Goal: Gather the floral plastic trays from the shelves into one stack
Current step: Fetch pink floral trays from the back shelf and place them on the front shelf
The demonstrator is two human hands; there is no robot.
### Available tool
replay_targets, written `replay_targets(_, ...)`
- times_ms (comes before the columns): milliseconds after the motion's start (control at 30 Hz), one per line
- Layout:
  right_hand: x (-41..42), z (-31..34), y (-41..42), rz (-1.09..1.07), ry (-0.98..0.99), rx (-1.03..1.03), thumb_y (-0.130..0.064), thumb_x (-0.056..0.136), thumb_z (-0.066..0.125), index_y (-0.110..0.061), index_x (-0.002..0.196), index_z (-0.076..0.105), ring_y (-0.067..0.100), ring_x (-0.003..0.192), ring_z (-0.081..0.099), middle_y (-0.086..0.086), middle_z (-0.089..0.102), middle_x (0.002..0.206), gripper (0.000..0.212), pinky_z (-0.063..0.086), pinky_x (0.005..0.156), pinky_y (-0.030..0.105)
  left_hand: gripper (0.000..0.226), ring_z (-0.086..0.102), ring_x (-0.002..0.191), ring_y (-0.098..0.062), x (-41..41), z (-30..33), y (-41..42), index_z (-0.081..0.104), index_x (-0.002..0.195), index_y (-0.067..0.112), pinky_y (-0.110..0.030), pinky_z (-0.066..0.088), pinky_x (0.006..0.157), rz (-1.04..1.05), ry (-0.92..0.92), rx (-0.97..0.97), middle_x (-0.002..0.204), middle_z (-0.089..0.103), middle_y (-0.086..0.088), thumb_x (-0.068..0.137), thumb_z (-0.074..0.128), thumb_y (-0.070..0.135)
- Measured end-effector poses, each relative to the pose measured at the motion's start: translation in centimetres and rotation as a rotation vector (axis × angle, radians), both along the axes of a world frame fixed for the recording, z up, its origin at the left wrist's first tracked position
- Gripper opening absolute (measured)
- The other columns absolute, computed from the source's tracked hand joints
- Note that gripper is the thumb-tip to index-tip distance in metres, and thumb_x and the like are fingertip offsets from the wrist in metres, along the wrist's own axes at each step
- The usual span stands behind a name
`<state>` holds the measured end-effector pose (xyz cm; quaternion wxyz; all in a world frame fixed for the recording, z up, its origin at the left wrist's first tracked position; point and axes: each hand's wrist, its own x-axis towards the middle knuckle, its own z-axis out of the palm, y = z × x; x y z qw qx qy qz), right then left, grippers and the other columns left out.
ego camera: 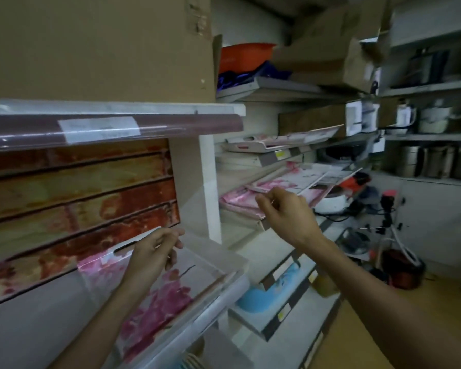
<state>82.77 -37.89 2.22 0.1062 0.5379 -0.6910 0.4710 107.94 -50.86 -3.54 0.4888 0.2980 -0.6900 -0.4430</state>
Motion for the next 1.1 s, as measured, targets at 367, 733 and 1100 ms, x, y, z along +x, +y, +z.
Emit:
replay_targets(367, -15.4, 4.0, -1.7, -0.106, -0.211, -0.019, -0.041, 0.095, 0.054, -0.007, 0.082, 0.064, 0.028, 0.068, 0.067, 0.012, 0.07, 0.072, 0.038, 0.057, 0.068, 0.041, 0.017, 0.049, 0.053, -0.017, -17.9, 3.4, -4.6, 0.069, 0.097, 0.008, -0.027, 0.039, 0.046, -0.204, 0.094, -0.028, 0.07, 0.065, 0.003, 0.098, 0.053, 0.014)
replay_targets(733, -27.5, 9.1, -8.9, 0.007, -0.679, -0.105, -0.038, 0.096, 0.057, -0.006, 0.101, 0.062, 0.023, 0.081, 0.068, 0.012, 0.068, 0.097, 0.033, 0.061, 0.062, 0.035, 0.016, 0.055, 0.054, -0.008, -33.6, 8.2, -9.5, 0.07, 0.1, 0.02, -0.025, 0.043, 0.047, -0.319, 0.135, -0.094, 0.069, 0.064, 0.011, 0.098, 0.054, 0.022)
replay_targets(1100, -33.0, 11.3, -15.2, 0.352, -1.25, -0.009, -0.051, 0.09, 0.06, -0.013, 0.124, 0.045, 0.043, 0.09, 0.068, 0.029, 0.058, 0.115, 0.053, 0.06, 0.056, 0.044, 0.016, 0.054, 0.054, -0.01, -38.5, 7.9, -11.7, 0.071, 0.095, 0.023, -0.027, 0.042, 0.048, -0.318, 0.163, -0.029, 0.074, 0.065, 0.007, 0.098, 0.055, 0.021)
